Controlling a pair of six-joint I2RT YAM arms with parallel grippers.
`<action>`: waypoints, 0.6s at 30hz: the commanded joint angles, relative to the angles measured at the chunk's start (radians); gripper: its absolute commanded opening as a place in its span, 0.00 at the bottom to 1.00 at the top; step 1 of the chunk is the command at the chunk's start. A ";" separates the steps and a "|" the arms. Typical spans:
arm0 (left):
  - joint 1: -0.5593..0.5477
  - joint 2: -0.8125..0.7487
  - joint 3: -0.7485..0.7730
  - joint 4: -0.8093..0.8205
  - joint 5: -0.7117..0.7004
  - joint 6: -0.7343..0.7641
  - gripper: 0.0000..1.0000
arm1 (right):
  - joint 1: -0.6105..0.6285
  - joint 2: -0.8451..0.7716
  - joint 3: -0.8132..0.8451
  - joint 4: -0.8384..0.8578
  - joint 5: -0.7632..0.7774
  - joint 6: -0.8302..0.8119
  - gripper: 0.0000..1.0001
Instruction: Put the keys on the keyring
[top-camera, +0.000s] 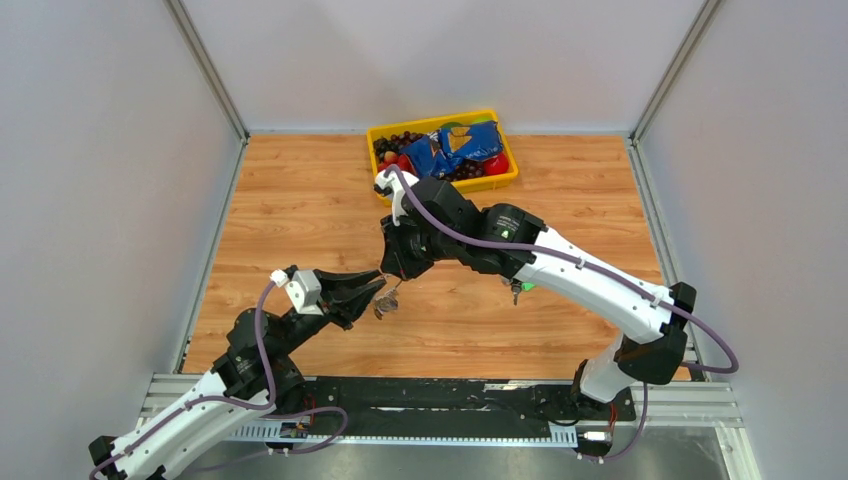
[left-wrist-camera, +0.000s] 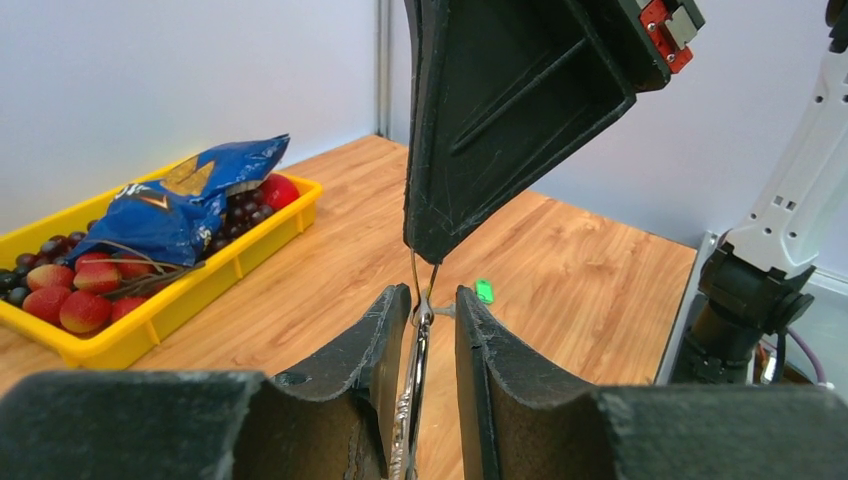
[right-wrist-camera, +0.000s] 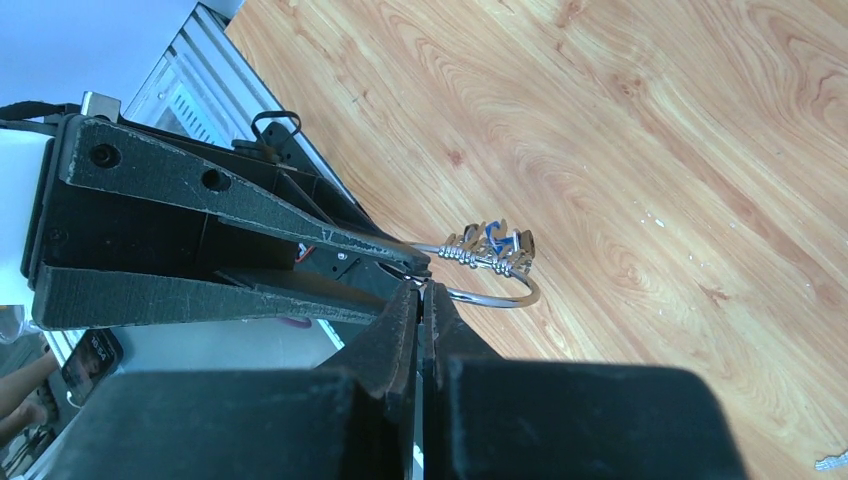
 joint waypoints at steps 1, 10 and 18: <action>0.003 0.011 0.024 0.013 -0.027 0.032 0.33 | 0.003 0.009 0.076 -0.005 0.017 0.036 0.00; 0.003 0.015 0.022 0.020 -0.048 0.039 0.30 | 0.004 0.026 0.096 -0.024 0.018 0.041 0.00; 0.003 0.015 0.017 0.030 -0.045 0.039 0.30 | 0.003 0.035 0.102 -0.028 0.009 0.041 0.00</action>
